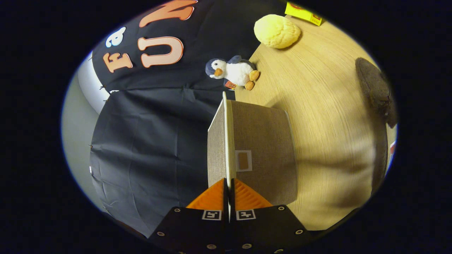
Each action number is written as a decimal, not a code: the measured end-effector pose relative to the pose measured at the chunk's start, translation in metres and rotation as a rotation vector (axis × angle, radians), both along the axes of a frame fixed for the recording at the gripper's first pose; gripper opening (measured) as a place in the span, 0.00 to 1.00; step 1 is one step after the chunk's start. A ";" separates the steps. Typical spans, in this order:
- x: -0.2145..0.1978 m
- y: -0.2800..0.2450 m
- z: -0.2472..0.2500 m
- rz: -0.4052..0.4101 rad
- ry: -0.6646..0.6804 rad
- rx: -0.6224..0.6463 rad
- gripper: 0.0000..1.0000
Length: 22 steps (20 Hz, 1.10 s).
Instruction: Open the storage box then place both shoes into the box .Put the left shoe in first, then the right shoe, with the right side of both shoes facing outward in a uniform manner.
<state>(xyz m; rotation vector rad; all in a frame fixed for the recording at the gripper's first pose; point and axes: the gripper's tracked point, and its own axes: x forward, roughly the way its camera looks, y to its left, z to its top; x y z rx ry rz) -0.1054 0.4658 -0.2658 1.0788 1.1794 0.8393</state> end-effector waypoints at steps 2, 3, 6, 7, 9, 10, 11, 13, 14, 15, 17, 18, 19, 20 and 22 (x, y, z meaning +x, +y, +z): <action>0.000 0.001 0.006 0.015 -0.034 -0.026 0.01; 0.001 0.001 0.013 0.015 -0.050 -0.027 0.01; 0.002 -0.003 0.037 0.010 -0.086 -0.002 0.01; 0.003 -0.003 0.044 0.012 -0.102 -0.008 0.01; 0.003 0.000 0.065 0.015 -0.131 0.017 0.01; 0.003 0.002 0.077 0.018 -0.147 0.029 0.01; 0.002 0.006 0.087 0.024 -0.167 0.035 0.01; 0.002 0.019 0.108 0.042 -0.204 0.049 0.01; 0.001 0.025 0.118 0.053 -0.218 0.060 0.01; 0.002 0.031 0.125 0.063 -0.228 0.068 0.01; 0.001 0.043 0.137 0.093 -0.263 0.074 0.01; -0.002 0.049 0.141 0.112 -0.279 0.073 0.02; 0.000 0.054 0.146 0.126 -0.287 0.068 0.02; 0.003 0.063 0.154 0.142 -0.298 0.071 0.02; 0.000 0.079 0.163 0.170 -0.328 0.077 0.02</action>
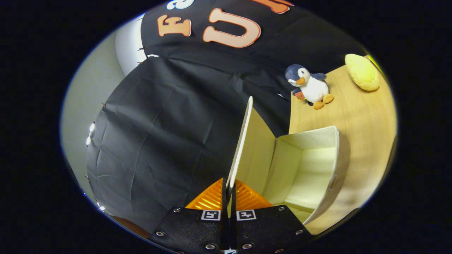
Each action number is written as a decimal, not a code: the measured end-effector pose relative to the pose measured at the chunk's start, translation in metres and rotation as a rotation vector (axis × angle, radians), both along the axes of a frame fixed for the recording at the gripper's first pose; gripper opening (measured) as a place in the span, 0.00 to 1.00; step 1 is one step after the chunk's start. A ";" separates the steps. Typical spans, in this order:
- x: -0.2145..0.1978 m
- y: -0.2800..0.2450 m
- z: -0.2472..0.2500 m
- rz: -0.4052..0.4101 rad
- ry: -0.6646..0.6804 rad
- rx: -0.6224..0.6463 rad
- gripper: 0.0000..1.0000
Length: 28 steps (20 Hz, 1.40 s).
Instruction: Open the storage box then place both shoes into the box .Put the left shoe in first, then the right shoe, with the right side of both shoes facing outward in a uniform manner.
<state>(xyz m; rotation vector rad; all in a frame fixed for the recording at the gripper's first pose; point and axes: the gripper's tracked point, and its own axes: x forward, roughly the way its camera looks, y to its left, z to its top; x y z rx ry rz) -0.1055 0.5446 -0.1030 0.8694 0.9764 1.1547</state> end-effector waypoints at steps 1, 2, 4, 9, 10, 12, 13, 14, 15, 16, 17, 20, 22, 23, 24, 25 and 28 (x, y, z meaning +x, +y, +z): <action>-0.002 0.009 0.005 0.015 0.004 0.013 0.02; -0.004 0.019 0.004 0.034 0.016 0.030 0.02; -0.006 0.044 0.013 0.060 0.027 0.054 0.02; -0.016 0.105 0.024 0.122 0.039 0.052 0.03; -0.018 0.115 0.023 0.128 0.056 0.049 0.03; -0.021 0.134 0.020 0.145 0.082 0.048 0.03; -0.023 0.141 0.018 0.156 0.086 0.047 0.04; -0.026 0.144 0.017 0.162 0.093 0.041 0.04; -0.029 0.146 0.017 0.164 0.093 0.030 0.04; -0.029 0.154 0.016 0.162 0.091 0.017 0.04; -0.028 0.160 0.016 0.154 0.084 0.011 0.06; -0.019 0.155 0.022 0.107 0.031 -0.008 0.11; -0.013 0.145 0.028 0.080 -0.001 0.000 0.23; -0.010 0.136 0.031 0.081 -0.006 0.006 0.33; -0.007 0.125 0.034 0.080 -0.011 0.010 0.37; -0.001 0.110 0.036 0.072 -0.031 0.007 0.43; 0.024 0.055 0.035 -0.005 -0.122 -0.029 0.60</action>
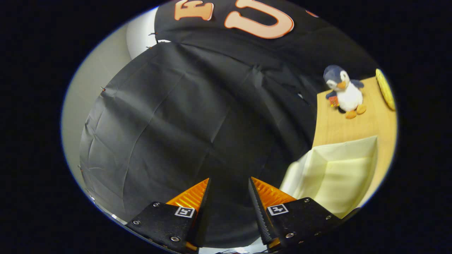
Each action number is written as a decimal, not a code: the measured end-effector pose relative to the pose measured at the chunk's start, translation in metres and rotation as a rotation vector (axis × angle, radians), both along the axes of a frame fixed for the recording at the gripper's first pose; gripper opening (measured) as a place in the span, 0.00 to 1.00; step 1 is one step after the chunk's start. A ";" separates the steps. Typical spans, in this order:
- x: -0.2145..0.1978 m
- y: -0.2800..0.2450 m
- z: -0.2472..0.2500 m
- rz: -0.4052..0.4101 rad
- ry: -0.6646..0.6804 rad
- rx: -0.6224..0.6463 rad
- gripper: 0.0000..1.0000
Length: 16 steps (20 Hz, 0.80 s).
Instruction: Open the storage box then place both shoes into the box .Put the left shoe in first, then the right shoe, with the right side of both shoes facing outward in a uniform manner.
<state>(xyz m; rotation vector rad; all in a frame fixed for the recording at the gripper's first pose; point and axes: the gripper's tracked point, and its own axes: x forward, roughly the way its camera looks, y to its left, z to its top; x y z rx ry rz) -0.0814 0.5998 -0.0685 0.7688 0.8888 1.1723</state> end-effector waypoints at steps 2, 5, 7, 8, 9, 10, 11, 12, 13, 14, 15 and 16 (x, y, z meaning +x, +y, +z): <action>0.016 -0.041 -0.006 -0.056 -0.041 -0.026 0.69; 0.040 -0.099 -0.014 -0.138 -0.101 -0.088 0.81; 0.064 -0.127 -0.018 -0.184 -0.131 -0.150 0.84; 0.066 -0.148 -0.029 -0.207 -0.140 -0.185 0.85; 0.070 -0.168 -0.040 -0.230 -0.147 -0.221 0.87; 0.068 -0.190 -0.054 -0.252 -0.155 -0.257 0.88; 0.070 -0.210 -0.067 -0.272 -0.155 -0.295 0.89; 0.071 -0.226 -0.079 -0.289 -0.152 -0.326 0.89; 0.075 -0.241 -0.088 -0.313 -0.148 -0.355 0.90; 0.077 -0.256 -0.097 -0.337 -0.149 -0.382 0.91; 0.077 -0.271 -0.107 -0.358 -0.148 -0.408 0.92; 0.076 -0.282 -0.120 -0.368 -0.138 -0.435 0.92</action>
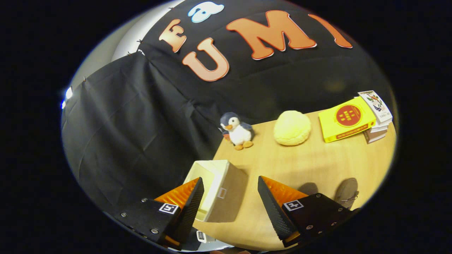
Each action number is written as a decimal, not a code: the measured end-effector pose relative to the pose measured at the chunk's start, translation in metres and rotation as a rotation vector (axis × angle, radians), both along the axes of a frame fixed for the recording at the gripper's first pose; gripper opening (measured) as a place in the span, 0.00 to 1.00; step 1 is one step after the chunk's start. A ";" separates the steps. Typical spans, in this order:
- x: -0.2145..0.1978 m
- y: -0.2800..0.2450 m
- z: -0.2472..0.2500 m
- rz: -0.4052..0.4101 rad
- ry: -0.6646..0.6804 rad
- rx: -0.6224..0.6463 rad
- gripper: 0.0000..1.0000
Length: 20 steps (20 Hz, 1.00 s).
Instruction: Open the storage box then place both shoes into the box .Put the left shoe in first, then the right shoe, with the right side of both shoes facing outward in a uniform manner.
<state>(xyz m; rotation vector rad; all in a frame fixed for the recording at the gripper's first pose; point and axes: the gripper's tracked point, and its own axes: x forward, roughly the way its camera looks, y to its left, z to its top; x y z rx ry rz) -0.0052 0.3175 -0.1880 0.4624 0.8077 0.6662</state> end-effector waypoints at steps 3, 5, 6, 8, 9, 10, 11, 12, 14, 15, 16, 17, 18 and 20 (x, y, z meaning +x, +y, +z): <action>-0.004 -0.029 -0.039 -0.037 0.002 -0.072 0.92; -0.006 -0.049 -0.069 -0.071 0.005 -0.137 0.92; -0.008 -0.059 -0.087 -0.084 0.019 -0.173 0.92; -0.015 -0.075 -0.118 -0.104 0.051 -0.235 0.92; -0.021 -0.084 -0.134 -0.110 0.066 -0.269 0.92; -0.026 -0.092 -0.148 -0.117 0.078 -0.303 0.92; -0.028 -0.100 -0.162 -0.124 0.085 -0.333 0.92; -0.031 -0.104 -0.175 -0.131 0.097 -0.358 0.93; -0.039 -0.103 -0.198 -0.121 0.140 -0.375 0.92; -0.043 -0.100 -0.205 -0.104 0.162 -0.371 0.93; -0.044 -0.097 -0.210 -0.099 0.169 -0.379 0.93; -0.043 -0.098 -0.215 -0.099 0.166 -0.396 0.91; -0.043 -0.096 -0.220 -0.091 0.164 -0.412 0.91; -0.044 -0.094 -0.230 -0.081 0.158 -0.441 0.91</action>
